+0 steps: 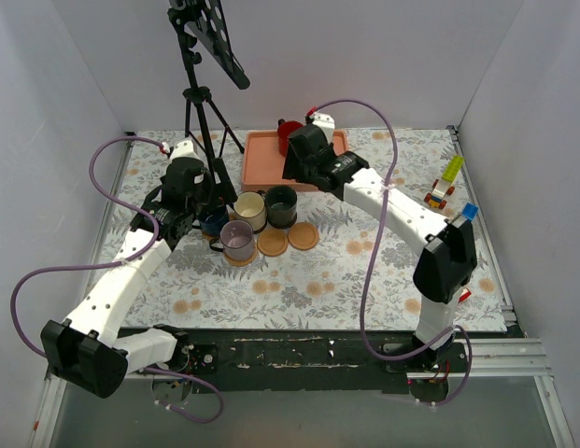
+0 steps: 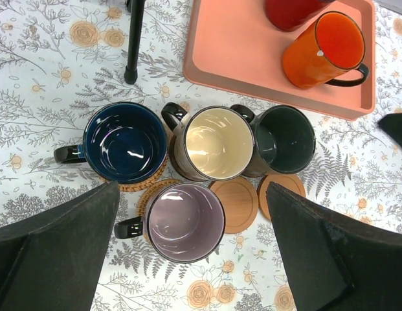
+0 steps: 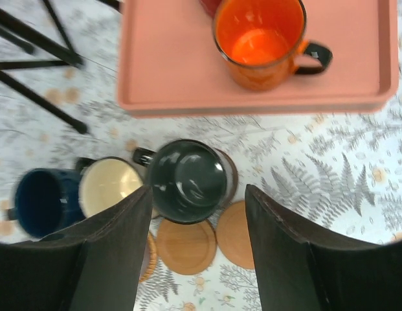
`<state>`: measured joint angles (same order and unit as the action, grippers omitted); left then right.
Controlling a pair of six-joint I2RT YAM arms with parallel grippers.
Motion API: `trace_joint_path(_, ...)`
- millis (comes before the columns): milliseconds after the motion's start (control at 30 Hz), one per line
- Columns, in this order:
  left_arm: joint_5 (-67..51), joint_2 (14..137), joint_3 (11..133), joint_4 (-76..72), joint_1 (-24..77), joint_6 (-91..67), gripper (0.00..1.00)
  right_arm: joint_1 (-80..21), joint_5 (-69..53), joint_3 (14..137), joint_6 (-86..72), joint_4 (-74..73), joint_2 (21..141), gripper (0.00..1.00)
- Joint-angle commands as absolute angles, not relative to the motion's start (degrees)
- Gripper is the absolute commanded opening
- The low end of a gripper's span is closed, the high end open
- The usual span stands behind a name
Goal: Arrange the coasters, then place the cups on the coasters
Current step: Place the cup on the coaster, then pick up the cup from the tray.
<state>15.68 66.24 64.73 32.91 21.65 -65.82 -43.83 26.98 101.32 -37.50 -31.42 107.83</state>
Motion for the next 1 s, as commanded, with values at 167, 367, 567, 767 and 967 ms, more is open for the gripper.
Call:
trace_joint_path(167, 16.26, 65.74, 68.37, 33.84, 22.06, -67.24, 0.98, -34.82, 13.91, 101.70, -44.80, -29.10, 102.74, 0.65)
trace_joint_path(367, 16.08, 68.20, 70.75, 34.63, 21.97, -65.66, 0.98, -29.45, 8.36, 99.66, -54.22, -24.44, 105.72, 0.64)
trace_joint_path(567, 16.43, 69.43, 71.28, 34.19, 21.88, -63.46, 0.98, -27.51, 5.89, 102.92, -62.30, -24.87, 111.70, 0.63)
trace_joint_path(767, 18.37, 70.75, 70.93, 33.14, 21.71, -60.38, 0.98, -26.98, 6.32, 104.41, -68.55, -24.08, 116.97, 0.64)
trace_joint_path(967, 18.63, 72.51, 70.93, 32.08, 21.71, -59.15, 0.98, -26.54, 9.66, 107.23, -71.10, -23.21, 119.62, 0.67)
